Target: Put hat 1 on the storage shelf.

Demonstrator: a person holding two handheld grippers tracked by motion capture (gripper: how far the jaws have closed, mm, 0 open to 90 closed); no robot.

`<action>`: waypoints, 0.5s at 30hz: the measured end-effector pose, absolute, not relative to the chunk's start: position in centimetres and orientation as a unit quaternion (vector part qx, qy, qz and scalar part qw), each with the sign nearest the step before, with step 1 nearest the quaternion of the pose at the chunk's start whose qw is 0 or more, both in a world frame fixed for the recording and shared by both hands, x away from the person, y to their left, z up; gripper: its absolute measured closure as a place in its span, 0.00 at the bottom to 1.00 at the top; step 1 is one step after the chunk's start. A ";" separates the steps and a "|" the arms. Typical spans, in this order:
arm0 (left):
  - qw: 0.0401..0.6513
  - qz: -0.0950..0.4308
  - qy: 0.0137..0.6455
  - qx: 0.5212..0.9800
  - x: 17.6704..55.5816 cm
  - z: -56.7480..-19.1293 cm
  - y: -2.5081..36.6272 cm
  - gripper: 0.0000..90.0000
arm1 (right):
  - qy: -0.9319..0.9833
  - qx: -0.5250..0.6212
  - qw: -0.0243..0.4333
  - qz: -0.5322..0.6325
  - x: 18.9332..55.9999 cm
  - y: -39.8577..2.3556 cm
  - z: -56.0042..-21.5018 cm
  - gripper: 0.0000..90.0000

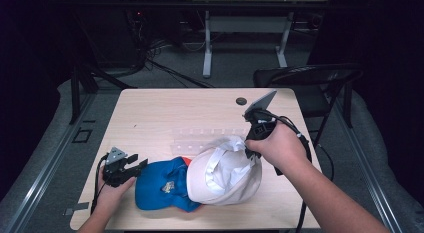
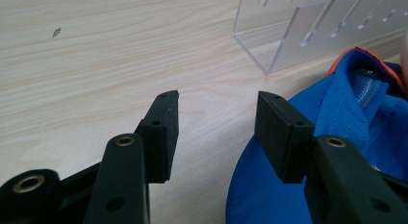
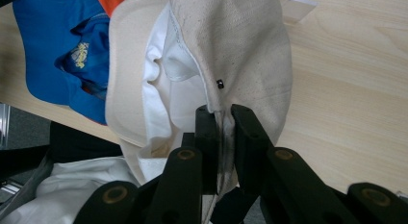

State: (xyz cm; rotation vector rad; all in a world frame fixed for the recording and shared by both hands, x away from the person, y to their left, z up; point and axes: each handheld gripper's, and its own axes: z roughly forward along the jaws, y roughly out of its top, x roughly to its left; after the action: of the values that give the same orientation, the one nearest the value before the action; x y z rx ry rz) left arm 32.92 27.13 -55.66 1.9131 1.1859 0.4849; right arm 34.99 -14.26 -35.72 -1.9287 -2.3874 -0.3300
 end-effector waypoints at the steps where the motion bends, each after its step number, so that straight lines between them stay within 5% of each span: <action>1: 0.405 0.192 0.471 0.760 32.9 -55.6 27.1 0.57 | -0.772 -0.627 0.024 -0.106 35.0 -14.1 -35.1 0.91; 6: 0.405 0.193 0.471 0.760 32.9 -55.6 27.2 0.57 | -0.767 -0.631 0.029 -0.111 35.1 -14.0 -33.7 0.91; 15: 0.407 0.192 0.470 0.759 32.9 -55.7 27.1 0.57 | -0.736 -0.643 0.115 -0.176 35.1 -15.3 -33.4 0.91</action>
State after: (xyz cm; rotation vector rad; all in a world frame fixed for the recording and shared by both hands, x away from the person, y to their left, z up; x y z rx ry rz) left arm 32.92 27.14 -55.68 1.9143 1.1863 0.4841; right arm 35.10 -15.33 -33.37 -1.8856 -2.1583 -0.5160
